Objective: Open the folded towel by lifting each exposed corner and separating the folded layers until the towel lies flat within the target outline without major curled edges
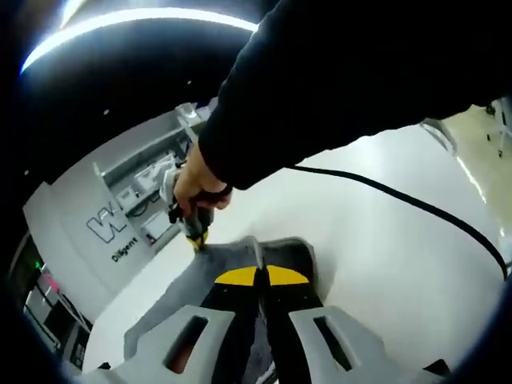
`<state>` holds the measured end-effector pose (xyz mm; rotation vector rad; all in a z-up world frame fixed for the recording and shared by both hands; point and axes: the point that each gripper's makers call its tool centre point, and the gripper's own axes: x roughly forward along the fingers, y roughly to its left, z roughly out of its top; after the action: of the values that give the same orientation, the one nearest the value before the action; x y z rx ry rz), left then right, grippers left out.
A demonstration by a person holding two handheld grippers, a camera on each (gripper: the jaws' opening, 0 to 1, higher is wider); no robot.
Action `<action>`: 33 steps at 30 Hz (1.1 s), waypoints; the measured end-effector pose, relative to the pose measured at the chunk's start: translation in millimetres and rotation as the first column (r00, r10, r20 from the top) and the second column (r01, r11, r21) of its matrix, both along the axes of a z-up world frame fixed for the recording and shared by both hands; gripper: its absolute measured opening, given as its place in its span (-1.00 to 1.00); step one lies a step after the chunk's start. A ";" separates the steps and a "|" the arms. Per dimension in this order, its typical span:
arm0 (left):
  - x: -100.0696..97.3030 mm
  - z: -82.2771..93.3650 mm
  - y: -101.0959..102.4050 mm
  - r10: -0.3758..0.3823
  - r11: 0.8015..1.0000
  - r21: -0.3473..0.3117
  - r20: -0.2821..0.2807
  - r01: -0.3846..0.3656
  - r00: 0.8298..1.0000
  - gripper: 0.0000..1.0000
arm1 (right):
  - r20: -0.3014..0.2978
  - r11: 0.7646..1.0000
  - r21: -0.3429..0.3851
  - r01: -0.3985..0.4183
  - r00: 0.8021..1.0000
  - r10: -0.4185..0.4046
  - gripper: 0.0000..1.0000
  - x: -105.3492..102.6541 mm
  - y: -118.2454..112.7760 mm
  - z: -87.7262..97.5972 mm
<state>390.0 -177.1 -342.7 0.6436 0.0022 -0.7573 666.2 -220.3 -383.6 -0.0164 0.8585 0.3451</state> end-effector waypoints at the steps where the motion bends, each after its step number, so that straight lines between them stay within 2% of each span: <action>1: -0.6 0.9 2.1 0.000 1.000 -0.003 0.002 0.000 1.000 -0.99 | 0.001 1.000 -0.020 0.006 1.000 -0.006 -1.00 0.0 0.1 1.2; 10: -1.3 14.2 21.7 -0.002 1.000 -0.029 0.024 0.003 1.000 -0.99 | 0.011 0.996 -0.084 0.012 1.000 -0.011 -1.00 -0.5 21.1 19.1; 18: -2.7 17.8 41.3 0.004 0.999 -0.034 0.029 -0.003 1.000 -0.99 | 0.014 0.992 -0.127 0.013 1.000 -0.011 -1.00 0.1 40.3 30.9; 23: -2.8 23.4 51.1 0.006 0.998 -0.066 0.021 -0.004 1.000 -0.99 | 0.022 0.990 -0.144 0.002 1.000 0.001 -1.00 -0.3 49.4 35.9; 28: -1.6 33.7 63.3 0.004 0.996 -0.084 0.060 0.001 0.998 -0.99 | 0.034 0.986 -0.166 -0.015 0.999 0.021 -1.00 0.4 64.5 45.2; 30: -0.3 38.8 71.0 0.017 0.994 -0.111 0.060 -0.010 0.998 -0.99 | 0.039 0.984 -0.176 -0.026 0.999 0.033 -1.00 -2.1 71.7 47.3; 33: 1.6 40.3 78.9 0.024 0.994 -0.109 0.060 -0.017 0.998 -0.99 | 0.040 0.975 -0.214 -0.052 0.997 0.062 -1.00 -5.0 80.9 51.8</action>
<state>391.6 -98.1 -302.4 0.5626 -0.0875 -0.7127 661.2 -139.4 -331.8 -0.2478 0.8474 0.3044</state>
